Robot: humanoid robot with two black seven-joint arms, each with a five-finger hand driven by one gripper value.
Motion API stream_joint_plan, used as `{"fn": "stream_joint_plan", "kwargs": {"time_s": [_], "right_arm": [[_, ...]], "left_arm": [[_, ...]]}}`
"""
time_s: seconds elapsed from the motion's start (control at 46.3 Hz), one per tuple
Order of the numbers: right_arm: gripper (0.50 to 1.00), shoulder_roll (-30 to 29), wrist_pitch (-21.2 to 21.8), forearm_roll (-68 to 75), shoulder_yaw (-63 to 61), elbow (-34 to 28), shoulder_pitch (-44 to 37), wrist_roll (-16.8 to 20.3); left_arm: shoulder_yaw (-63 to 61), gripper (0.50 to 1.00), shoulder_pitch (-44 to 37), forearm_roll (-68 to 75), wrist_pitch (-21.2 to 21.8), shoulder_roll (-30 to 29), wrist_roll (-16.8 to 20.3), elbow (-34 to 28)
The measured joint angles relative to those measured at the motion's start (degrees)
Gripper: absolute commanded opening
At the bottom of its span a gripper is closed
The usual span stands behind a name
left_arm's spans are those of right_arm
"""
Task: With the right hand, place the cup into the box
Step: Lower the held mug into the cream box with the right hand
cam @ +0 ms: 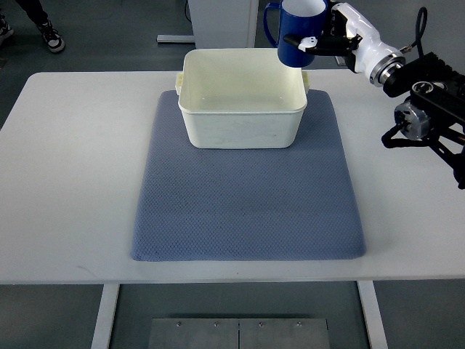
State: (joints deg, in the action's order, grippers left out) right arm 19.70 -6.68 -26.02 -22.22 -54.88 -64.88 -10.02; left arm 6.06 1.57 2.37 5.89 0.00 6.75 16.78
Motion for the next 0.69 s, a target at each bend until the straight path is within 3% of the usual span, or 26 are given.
{"fn": "stream_joint_plan", "kwargs": {"time_s": [0.346, 0.691], "right_arm": [[0.500, -8.09, 0.07, -0.02, -0.04, 8.93, 0.49, -0.47], [0.500, -11.58, 0.10, -0.07, 0.83, 12.11, 2.44, -0.46]], "left_arm": [[0.01, 1.000, 0.01, 0.00, 0.00, 0.00, 0.01, 0.01], [0.01, 1.000, 0.01, 0.00, 0.00, 0.00, 0.01, 0.01]]}}
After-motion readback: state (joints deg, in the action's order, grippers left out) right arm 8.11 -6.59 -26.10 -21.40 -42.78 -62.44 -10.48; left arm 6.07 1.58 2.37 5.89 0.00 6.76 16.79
